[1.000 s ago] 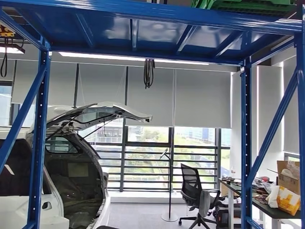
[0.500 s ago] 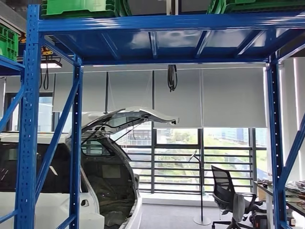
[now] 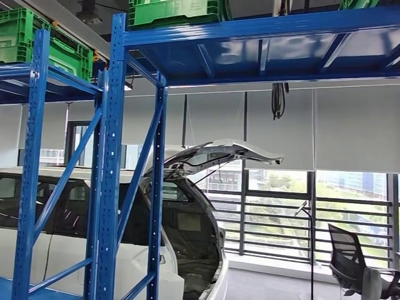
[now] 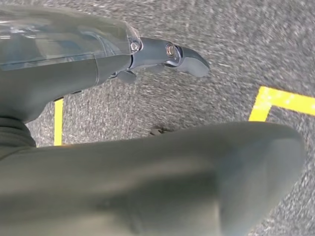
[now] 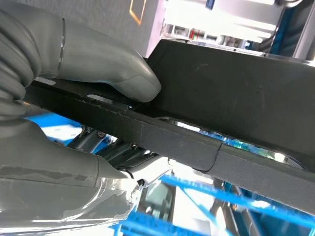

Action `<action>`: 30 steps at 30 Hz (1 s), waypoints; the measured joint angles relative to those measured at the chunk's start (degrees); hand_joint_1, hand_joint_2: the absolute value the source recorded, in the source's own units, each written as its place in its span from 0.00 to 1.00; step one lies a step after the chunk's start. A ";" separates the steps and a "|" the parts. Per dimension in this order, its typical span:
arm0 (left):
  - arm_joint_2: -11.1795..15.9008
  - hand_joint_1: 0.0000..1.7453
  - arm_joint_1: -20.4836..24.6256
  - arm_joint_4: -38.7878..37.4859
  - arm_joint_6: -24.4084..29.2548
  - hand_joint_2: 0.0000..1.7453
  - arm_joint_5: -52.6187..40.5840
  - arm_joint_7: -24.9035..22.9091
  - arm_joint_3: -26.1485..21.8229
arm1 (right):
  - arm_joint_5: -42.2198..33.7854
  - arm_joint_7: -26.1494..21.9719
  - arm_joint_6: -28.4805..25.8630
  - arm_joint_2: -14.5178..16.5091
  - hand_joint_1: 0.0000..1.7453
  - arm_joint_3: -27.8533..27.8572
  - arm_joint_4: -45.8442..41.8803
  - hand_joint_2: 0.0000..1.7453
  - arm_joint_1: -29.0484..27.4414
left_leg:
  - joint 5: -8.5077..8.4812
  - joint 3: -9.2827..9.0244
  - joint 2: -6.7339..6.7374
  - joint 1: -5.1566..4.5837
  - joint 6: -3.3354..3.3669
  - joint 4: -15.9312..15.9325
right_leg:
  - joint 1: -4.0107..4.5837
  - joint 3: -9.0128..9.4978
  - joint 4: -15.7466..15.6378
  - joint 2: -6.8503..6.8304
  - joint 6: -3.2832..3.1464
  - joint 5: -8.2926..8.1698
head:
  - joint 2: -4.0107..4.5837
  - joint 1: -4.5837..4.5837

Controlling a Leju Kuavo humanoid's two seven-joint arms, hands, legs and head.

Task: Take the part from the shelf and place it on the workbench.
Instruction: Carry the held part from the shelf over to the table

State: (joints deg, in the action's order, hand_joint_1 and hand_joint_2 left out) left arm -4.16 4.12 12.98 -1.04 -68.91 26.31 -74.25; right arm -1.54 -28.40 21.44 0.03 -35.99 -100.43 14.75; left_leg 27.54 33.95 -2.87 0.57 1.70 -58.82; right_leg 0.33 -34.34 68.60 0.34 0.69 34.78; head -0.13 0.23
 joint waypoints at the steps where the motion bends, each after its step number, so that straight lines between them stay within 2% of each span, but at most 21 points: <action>1: -0.03 0.00 0.03 -0.01 0.03 1.00 0.05 -0.32 0.00 | 0.02 -0.10 0.24 -0.05 1.00 -0.02 0.02 1.00 0.08 | -0.12 0.04 -0.70 -0.02 -0.05 0.02 | 0.04 1.65 -3.84 1.41 -0.56 -2.07 | 0.00 0.02; 3: -0.06 0.00 0.21 -0.01 0.13 1.00 0.29 -1.04 -0.01 | 0.08 -0.41 0.67 -0.22 1.00 -0.04 0.05 1.00 0.22 | -0.46 0.36 -2.01 0.10 -0.38 0.01 | 0.13 3.80 -9.29 3.98 -1.37 -4.72 | -0.01 0.04; 4: -0.05 0.00 0.21 -0.01 0.16 1.00 0.45 -1.30 -0.03 | 0.16 -0.55 0.86 -0.35 1.00 -0.05 0.08 1.00 0.29 | -0.68 0.62 -2.60 0.29 -0.68 0.03 | 0.21 4.07 -10.17 4.62 -1.56 -4.97 | -0.01 0.05; 6: 0.10 0.00 -0.01 0.01 0.14 1.00 0.69 -1.78 -0.14 | 0.35 -0.86 1.19 -0.57 1.00 -0.08 0.13 1.00 0.59 | -1.04 1.11 -3.72 0.52 -1.38 0.09 | 0.18 4.23 -11.05 3.41 -1.62 -5.19 | -0.01 0.05; 7: 0.18 0.00 -0.17 0.01 0.08 1.00 0.80 -2.06 -0.24 | 0.46 -1.01 1.33 -0.62 1.00 -0.10 0.19 1.00 0.75 | -0.86 1.41 -3.43 0.43 -1.67 -0.07 | 0.02 4.45 -11.78 2.61 -1.71 -5.36 | -0.01 0.06; 9: 0.42 0.00 -0.25 0.02 -0.02 1.00 0.98 -2.76 -0.44 | 0.62 -1.39 1.52 -0.72 1.00 -0.12 0.36 1.00 0.90 | 1.30 2.82 -1.15 0.24 -2.23 -2.68 | -0.34 4.82 -13.23 0.90 -1.93 -5.77 | 0.00 0.08; 10: 0.52 0.00 -0.20 0.02 0.02 1.00 1.03 -3.18 -0.51 | 0.71 -1.53 1.59 -0.82 1.00 -0.11 0.52 1.00 0.83 | 3.08 4.01 0.34 0.27 -2.54 -5.38 | -0.25 4.77 -13.31 0.11 -2.01 -5.92 | 0.00 0.10; 12: 0.95 0.00 -0.15 0.02 0.22 1.00 1.11 -4.13 -0.72 | 0.98 -1.79 1.71 -1.13 1.00 -0.13 0.94 1.00 0.54 | 5.94 6.36 1.66 0.65 -3.22 -11.49 | -0.22 4.59 -13.25 -1.69 -2.10 -5.93 | 0.00 0.12; 13: 1.22 0.00 -0.25 0.02 0.31 1.00 1.15 -4.58 -0.87 | 1.16 -1.91 1.78 -1.31 1.00 -0.14 1.18 1.00 0.33 | 6.10 6.66 1.97 0.83 -3.53 -12.85 | -0.25 4.52 -13.15 -2.54 -2.04 -5.88 | 0.00 0.12; 14: 1.52 0.00 -0.45 0.03 0.35 1.00 1.22 -4.93 -1.04 | 1.32 -2.04 1.83 -1.46 1.00 -0.16 1.39 1.00 0.16 | 5.30 6.07 2.34 1.00 -3.81 -12.34 | -0.30 4.44 -12.97 -3.32 -1.91 -5.80 | 0.00 0.12; 16: 2.16 0.00 -0.82 0.08 0.48 1.00 1.47 -5.22 -1.32 | 1.51 -2.26 1.94 -1.65 1.00 -0.18 1.63 1.00 0.01 | 2.21 2.61 3.93 1.20 -4.24 -6.41 | -0.45 4.26 -12.30 -4.62 -1.36 -5.39 | 0.00 0.12; 18: 2.72 0.00 -0.82 0.14 0.69 1.00 1.87 -4.95 -1.58 | 1.61 -2.46 2.06 -1.74 1.00 -0.24 1.69 1.00 0.07 | 0.55 -0.01 6.17 0.84 -3.75 -1.17 | -0.22 3.96 -11.42 -5.75 -0.61 -4.84 | 0.00 0.11; 19: 2.96 0.00 -0.77 0.16 0.74 1.00 2.06 -4.69 -1.78 | 1.68 -2.57 2.12 -1.77 1.00 -0.37 1.72 1.00 0.13 | 0.56 -0.27 6.74 0.61 -3.25 -0.29 | -0.04 3.86 -11.13 -6.30 -0.33 -4.66 | 0.00 0.10; 21: 3.51 0.00 -0.87 0.17 0.61 1.00 2.40 -4.34 -2.24 | 1.86 -2.74 2.18 -1.80 1.00 -0.84 1.79 1.00 0.22 | 0.51 0.09 5.94 0.38 -2.14 -0.35 | 0.06 3.88 -10.95 -7.39 -0.04 -4.51 | 0.00 0.08; 22: 3.74 0.00 -1.00 0.17 0.52 1.00 2.45 -4.33 -2.42 | 1.91 -2.79 2.17 -1.80 1.00 -1.08 1.81 1.00 0.25 | 0.38 0.19 5.35 0.38 -1.80 -0.31 | -0.09 3.89 -10.69 -7.03 0.14 -4.11 | 0.00 0.08; 24: 4.21 0.00 -1.04 0.19 0.48 1.00 2.37 -4.62 -2.61 | 1.94 -2.93 2.06 -1.87 1.00 -1.37 1.83 1.00 0.24 | 0.04 0.38 4.21 0.52 -1.12 -0.21 | -0.46 2.86 -7.78 -4.35 0.55 -1.70 | 0.00 0.08; 25: 4.42 0.00 -0.93 0.20 0.50 1.00 2.27 -4.74 -2.67 | 1.95 -2.99 1.99 -1.96 1.00 -1.48 1.85 1.00 0.20 | -0.10 0.51 3.61 0.57 -0.87 -0.20 | -0.58 1.58 -4.65 -2.54 0.70 0.27 | 0.00 0.08; 27: 4.78 0.00 -0.69 0.22 0.50 1.00 2.01 -4.84 -2.75 | 1.94 -3.16 1.83 -2.19 1.00 -1.72 1.93 1.00 0.02 | -0.32 0.78 2.22 0.45 -0.48 -0.21 | -0.60 -1.70 2.78 -1.01 0.69 3.56 | 0.00 0.08; 28: 4.93 0.00 -0.65 0.23 0.44 1.00 1.85 -4.84 -2.78 | 1.92 -3.32 1.71 -2.27 1.00 -1.85 1.98 1.00 -0.07 | -0.41 0.87 1.46 0.32 -0.37 -0.22 | -0.59 -2.67 4.87 -0.79 0.57 3.90 | 0.00 0.08; 29: 5.09 0.00 -0.66 0.23 0.36 1.00 1.69 -4.85 -2.80 | 1.88 -3.51 1.56 -2.32 1.00 -1.97 2.02 1.00 -0.12 | -0.49 0.90 0.69 0.17 -0.31 -0.23 | -0.54 -2.68 4.83 -0.60 0.34 3.11 | 0.00 0.08; 30: 5.22 0.00 -0.68 0.24 0.23 1.00 1.57 -4.85 -2.80 | 1.82 -3.75 1.43 -2.35 1.00 -2.07 2.04 1.00 -0.12 | -0.58 0.90 -0.09 0.02 -0.29 -0.23 | -0.47 -1.69 2.64 -0.21 -0.04 1.36 | 0.00 0.08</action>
State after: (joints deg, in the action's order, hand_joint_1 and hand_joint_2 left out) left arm 1.06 3.44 13.22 -0.80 -67.35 21.46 -77.05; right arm 0.29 -32.15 22.87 -2.32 -38.06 -98.39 14.63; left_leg 26.96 34.85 -2.96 0.59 1.41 -59.05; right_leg -0.14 -36.03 71.24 0.13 0.65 36.14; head -0.13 0.31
